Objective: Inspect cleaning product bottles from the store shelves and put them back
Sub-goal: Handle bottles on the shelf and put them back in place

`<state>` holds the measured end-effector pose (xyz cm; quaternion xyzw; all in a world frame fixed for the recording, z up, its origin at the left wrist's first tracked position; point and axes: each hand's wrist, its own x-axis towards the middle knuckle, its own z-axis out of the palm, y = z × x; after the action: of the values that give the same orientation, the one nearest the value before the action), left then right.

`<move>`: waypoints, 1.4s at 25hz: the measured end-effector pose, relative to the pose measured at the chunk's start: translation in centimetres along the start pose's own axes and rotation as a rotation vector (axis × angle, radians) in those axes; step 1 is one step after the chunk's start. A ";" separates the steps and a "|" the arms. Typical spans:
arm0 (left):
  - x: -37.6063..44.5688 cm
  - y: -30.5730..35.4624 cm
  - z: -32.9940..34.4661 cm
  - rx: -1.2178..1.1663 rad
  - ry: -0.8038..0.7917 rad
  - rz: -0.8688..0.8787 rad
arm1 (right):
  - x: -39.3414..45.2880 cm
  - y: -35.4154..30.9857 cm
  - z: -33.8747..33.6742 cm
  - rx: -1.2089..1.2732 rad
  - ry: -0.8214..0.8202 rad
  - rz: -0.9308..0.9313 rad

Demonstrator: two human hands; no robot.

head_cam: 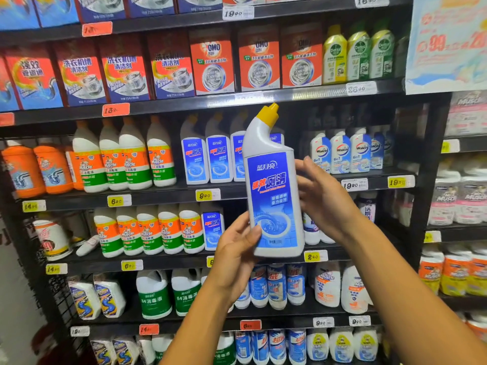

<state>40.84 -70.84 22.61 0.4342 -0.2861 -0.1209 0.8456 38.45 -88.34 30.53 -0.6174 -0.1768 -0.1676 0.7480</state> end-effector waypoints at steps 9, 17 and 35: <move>-0.5 -1.3 1.3 -0.308 -0.124 -0.312 | 1.1 -1.0 1.3 0.114 -0.176 0.091; 0.5 -2.1 0.4 -0.285 -0.208 -0.209 | 1.1 -1.5 2.9 -0.283 0.148 -0.133; 0.0 -3.8 2.7 0.711 0.565 0.246 | 0.0 1.7 2.3 -0.215 0.113 -0.097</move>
<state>39.39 -74.89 20.82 0.6758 -0.1177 0.2089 0.6970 39.14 -85.75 29.42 -0.6741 -0.1452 -0.2561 0.6774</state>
